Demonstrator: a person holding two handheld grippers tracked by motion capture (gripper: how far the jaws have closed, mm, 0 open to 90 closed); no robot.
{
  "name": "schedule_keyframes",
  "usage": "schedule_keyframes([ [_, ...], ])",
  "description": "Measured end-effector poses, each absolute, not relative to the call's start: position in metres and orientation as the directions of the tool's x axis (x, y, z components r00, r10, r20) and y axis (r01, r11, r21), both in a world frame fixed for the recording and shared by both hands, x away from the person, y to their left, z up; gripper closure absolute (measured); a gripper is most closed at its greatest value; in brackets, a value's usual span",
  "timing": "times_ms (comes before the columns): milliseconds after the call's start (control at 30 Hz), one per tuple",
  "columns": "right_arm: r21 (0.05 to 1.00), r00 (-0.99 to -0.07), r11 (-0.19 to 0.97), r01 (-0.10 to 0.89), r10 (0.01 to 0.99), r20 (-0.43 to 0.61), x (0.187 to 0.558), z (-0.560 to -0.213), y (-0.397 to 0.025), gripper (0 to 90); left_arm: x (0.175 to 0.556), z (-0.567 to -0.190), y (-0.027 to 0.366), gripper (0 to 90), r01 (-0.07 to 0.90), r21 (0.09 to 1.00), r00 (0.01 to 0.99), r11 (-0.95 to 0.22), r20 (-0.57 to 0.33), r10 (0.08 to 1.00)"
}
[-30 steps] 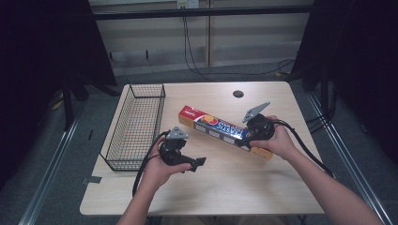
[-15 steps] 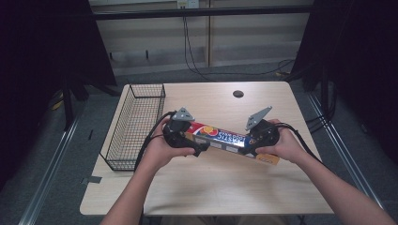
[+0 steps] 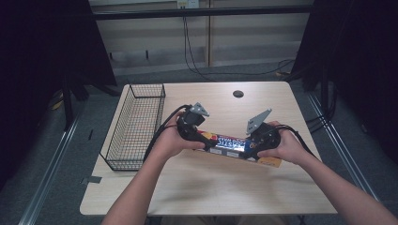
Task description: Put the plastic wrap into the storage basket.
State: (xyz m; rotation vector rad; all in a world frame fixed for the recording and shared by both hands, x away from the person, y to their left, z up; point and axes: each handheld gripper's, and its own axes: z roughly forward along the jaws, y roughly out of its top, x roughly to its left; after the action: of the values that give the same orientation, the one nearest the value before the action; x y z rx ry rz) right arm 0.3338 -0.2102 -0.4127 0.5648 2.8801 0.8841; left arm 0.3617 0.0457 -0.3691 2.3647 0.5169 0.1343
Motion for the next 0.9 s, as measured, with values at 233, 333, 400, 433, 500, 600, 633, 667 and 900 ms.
schedule_keyframes([
  [233, 0.557, -0.939, 0.774, 0.302, 0.343, 0.034, 0.332, -0.41, -0.21, 42.7, 0.364, -0.377, 0.034, 2.3, 0.314, 0.632, 0.93, -0.709, -0.055, 0.363],
  [333, 0.555, -0.943, 0.779, 0.292, 0.33, 0.033, 0.331, -0.409, -0.21, 42.7, 0.363, -0.379, 0.03, 2.3, 0.295, 0.609, 0.941, -0.736, -0.052, 0.333],
  [400, 0.554, -0.946, 0.782, 0.285, 0.322, 0.032, 0.331, -0.408, -0.21, 42.7, 0.362, -0.38, 0.025, 2.9, 0.287, 0.593, 0.947, -0.752, -0.054, 0.318],
  [433, 0.556, -0.949, 0.782, 0.281, 0.315, 0.036, 0.331, -0.407, -0.209, 42.7, 0.362, -0.38, 0.024, 2.9, 0.275, 0.587, 0.951, -0.761, -0.051, 0.304],
  [500, 0.551, -0.952, 0.79, 0.268, 0.304, 0.026, 0.332, -0.406, -0.207, 42.7, 0.362, -0.382, 0.022, 3.1, 0.262, 0.577, 0.956, -0.774, -0.048, 0.289],
  [600, 0.553, -0.956, 0.793, 0.256, 0.292, 0.023, 0.333, -0.404, -0.206, 42.6, 0.36, -0.386, 0.018, 3.1, 0.229, 0.565, 0.968, -0.793, -0.044, 0.248],
  [633, 0.558, -0.957, 0.79, 0.255, 0.288, 0.029, 0.333, -0.403, -0.206, 42.6, 0.359, -0.387, 0.015, 3.2, 0.224, 0.554, 0.97, -0.802, -0.046, 0.239],
  [667, 0.561, -0.957, 0.787, 0.256, 0.287, 0.033, 0.334, -0.403, -0.206, 42.6, 0.358, -0.388, 0.014, 3.5, 0.224, 0.549, 0.971, -0.806, -0.05, 0.236],
  [900, 0.564, -0.964, 0.792, 0.234, 0.263, 0.032, 0.338, -0.399, -0.204, 42.5, 0.362, -0.395, 0.008, 11.7, 0.178, 0.515, 0.982, -0.839, -0.039, 0.185],
])
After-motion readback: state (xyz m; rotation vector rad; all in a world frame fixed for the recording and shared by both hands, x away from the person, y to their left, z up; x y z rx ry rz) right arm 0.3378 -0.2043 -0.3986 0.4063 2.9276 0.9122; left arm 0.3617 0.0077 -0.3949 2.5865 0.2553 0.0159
